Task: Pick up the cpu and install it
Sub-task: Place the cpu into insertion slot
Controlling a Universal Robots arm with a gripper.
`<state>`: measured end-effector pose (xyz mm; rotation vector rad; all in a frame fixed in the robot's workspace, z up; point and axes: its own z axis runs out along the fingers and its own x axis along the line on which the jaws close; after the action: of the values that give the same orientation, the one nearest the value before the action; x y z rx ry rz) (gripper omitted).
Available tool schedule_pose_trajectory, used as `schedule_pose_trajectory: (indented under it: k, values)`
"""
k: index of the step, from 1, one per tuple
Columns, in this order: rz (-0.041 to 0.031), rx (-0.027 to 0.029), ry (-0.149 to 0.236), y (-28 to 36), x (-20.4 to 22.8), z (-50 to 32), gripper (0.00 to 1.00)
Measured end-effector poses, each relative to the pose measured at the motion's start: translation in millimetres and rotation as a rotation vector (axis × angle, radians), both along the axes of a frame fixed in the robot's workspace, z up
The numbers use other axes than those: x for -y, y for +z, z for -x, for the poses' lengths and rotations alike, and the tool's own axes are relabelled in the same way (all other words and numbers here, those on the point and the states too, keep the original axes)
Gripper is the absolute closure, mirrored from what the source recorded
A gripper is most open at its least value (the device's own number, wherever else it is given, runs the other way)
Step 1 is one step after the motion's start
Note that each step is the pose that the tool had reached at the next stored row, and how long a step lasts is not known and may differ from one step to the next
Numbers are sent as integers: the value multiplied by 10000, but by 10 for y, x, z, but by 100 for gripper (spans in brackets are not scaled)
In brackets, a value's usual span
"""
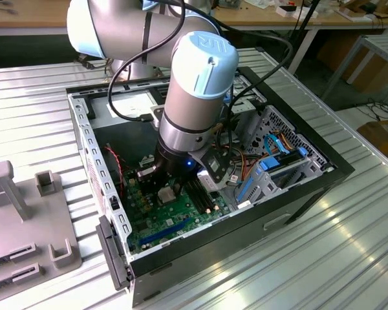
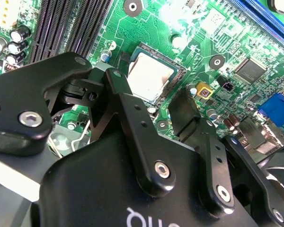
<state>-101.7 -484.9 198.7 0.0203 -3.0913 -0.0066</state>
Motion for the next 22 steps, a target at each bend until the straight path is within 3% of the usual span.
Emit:
schedule_pose_trajectory:
  k: [10,13,14,22]
  values:
    - [0,1,0,0,0,-53,39]
    - [1,0,0,0,0,-54,47]
    - [1,0,0,0,0,-55,54]
    - [-14,-5,1,33,0,-56,54]
